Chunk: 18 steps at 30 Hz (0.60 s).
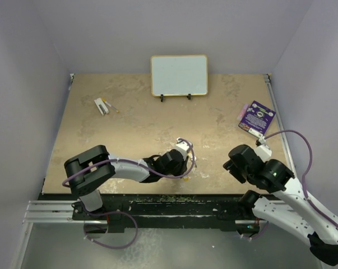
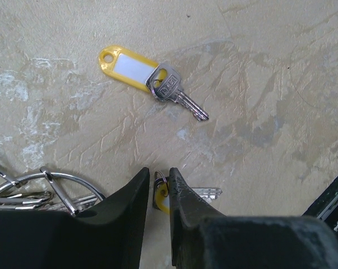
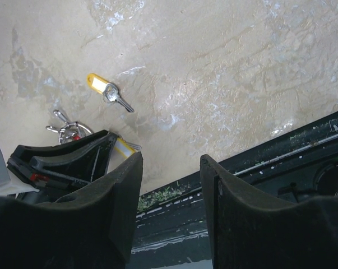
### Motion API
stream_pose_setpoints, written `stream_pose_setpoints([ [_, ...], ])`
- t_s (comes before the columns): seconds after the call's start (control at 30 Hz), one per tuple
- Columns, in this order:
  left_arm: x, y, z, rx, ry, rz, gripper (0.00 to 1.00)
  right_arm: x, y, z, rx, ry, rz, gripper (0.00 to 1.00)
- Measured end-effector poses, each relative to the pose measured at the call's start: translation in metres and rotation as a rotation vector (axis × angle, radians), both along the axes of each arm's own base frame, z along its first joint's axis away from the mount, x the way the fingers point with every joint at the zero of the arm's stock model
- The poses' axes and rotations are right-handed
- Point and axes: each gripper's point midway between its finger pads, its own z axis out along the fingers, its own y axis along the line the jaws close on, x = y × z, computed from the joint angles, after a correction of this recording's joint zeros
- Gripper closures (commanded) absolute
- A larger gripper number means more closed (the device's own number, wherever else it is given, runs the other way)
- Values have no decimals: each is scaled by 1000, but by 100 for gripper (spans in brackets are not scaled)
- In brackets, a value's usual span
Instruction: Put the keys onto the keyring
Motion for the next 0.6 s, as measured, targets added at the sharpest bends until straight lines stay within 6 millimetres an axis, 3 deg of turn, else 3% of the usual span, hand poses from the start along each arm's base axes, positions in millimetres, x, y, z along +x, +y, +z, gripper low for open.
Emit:
stream_pose_setpoints([
  [0.6,3,3,-1,38,-17,1,80,0,1,0,5,-1,2,49],
])
